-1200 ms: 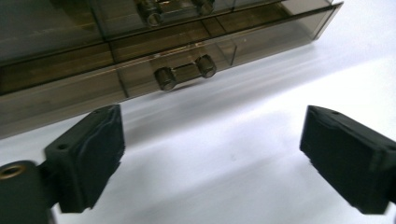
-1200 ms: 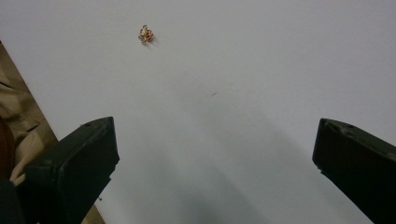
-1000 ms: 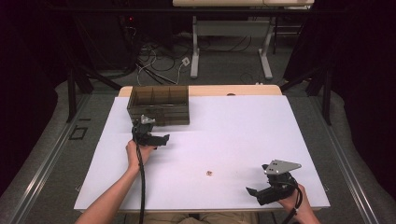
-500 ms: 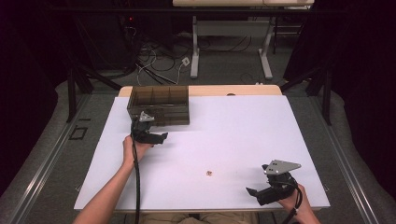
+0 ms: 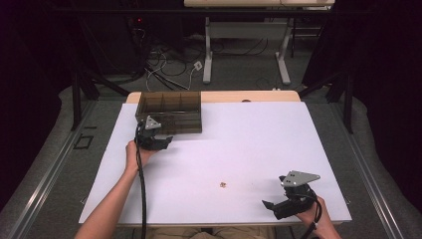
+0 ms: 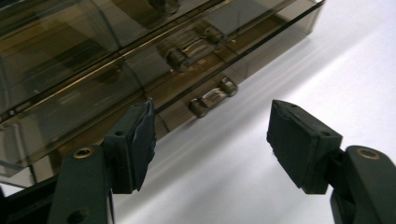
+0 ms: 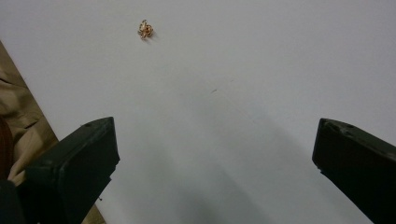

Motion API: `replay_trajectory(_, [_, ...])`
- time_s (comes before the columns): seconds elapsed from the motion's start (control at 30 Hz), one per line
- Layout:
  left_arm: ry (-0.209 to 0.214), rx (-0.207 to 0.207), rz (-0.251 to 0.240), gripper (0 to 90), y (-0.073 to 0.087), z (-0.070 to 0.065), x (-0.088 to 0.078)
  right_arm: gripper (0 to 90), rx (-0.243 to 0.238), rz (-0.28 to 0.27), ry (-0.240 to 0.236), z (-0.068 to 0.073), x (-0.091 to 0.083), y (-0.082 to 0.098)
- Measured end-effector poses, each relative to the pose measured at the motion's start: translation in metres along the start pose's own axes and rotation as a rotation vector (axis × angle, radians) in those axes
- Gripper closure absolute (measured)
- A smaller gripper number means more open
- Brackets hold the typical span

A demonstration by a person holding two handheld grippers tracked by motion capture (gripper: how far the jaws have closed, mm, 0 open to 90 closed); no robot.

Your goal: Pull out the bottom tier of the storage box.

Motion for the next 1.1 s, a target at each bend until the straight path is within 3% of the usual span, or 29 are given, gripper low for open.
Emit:
replay_trajectory(0.13, [-0.006, 0.001, -0.013, 34.3, -0.001, 0.004, -0.001, 0.0, -0.002, -0.003, -0.002, 0.0, 0.001, 0.0])
replay_trajectory(0.37, [-0.01, 0.041, -0.054, 37.3, -0.002, 0.008, 0.0, 0.0, 0.003, -0.007, 0.002, 0.001, 0.001, 0.0])
replay_trajectory(0.6, [-0.045, 0.077, -0.066, 40.7, 0.0, 0.009, 0.004, 0.0, 0.003, -0.005, 0.003, 0.001, 0.001, 0.0])
replay_trajectory(0.8, [-0.039, 0.106, -0.067, 44.4, 0.002, 0.011, 0.008, 0.0, 0.003, 0.005, 0.002, 0.0, 0.001, 0.0])
replay_trajectory(1.1, [-0.046, 0.092, -0.064, 52.2, 0.006, 0.013, 0.009, 0.0, 0.002, 0.004, -0.001, 0.001, 0.001, 0.0])
Point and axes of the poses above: each handheld gripper's, and its own axes: x roughly forward along the jaws, y roughly out of its underside, z roughly to its left, the point moved 1 cm from there along x, roughly forward along the jaws, and after that the axes turned 1 degree about x, right-handed, at the moved point
